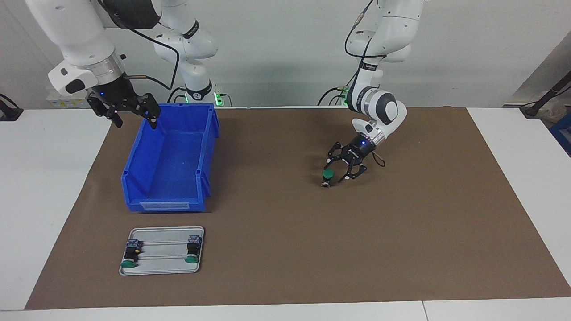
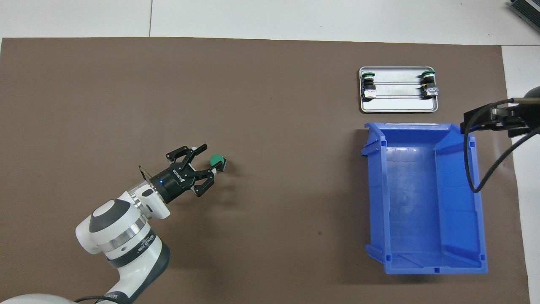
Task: Place and press button with both arms
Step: 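Set the item upright on the table and open the left gripper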
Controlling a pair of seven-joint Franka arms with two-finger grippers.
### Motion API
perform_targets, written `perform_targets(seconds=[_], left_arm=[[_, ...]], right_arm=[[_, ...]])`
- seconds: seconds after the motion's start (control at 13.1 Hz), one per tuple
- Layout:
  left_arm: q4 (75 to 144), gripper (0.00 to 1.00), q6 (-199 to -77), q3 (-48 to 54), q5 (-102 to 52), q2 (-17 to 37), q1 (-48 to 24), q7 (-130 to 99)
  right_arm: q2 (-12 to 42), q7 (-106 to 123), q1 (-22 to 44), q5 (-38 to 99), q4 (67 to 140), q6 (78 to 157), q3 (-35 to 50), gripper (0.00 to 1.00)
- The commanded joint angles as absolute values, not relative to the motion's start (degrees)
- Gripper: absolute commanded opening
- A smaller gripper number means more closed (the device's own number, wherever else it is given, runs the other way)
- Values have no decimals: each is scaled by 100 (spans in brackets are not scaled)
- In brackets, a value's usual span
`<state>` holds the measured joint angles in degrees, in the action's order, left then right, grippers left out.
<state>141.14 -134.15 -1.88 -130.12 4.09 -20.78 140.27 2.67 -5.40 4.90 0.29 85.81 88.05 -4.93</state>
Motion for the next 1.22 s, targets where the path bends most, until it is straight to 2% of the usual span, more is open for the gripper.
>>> perform_targets(seconds=[0.0, 0.31, 0.69, 0.92, 1.15], left_arm=[[14177, 70, -13667, -211, -12929, 106, -2162, 13572], [13905, 72, -13676, -290, -12115, 79, -2040, 12624], [13377, 71, -13377, -307, -9286, 62, -1196, 10191], [13254, 71, -13430, -308, -8519, -192, -1187, 8960], [13027, 71, -13386, -308, -7071, -387, -1195, 7309]], right_arm=[[114, -826, 510, -26, 8780, 8947, -440, 96], [114, -817, 501, -18, 8789, 8930, -439, 97], [9, -826, 422, 9, 9008, 8947, -448, 99], [-70, -695, 457, -35, 9158, 8939, -448, 99], [-79, -510, 492, -44, 9167, 8912, -448, 99]])
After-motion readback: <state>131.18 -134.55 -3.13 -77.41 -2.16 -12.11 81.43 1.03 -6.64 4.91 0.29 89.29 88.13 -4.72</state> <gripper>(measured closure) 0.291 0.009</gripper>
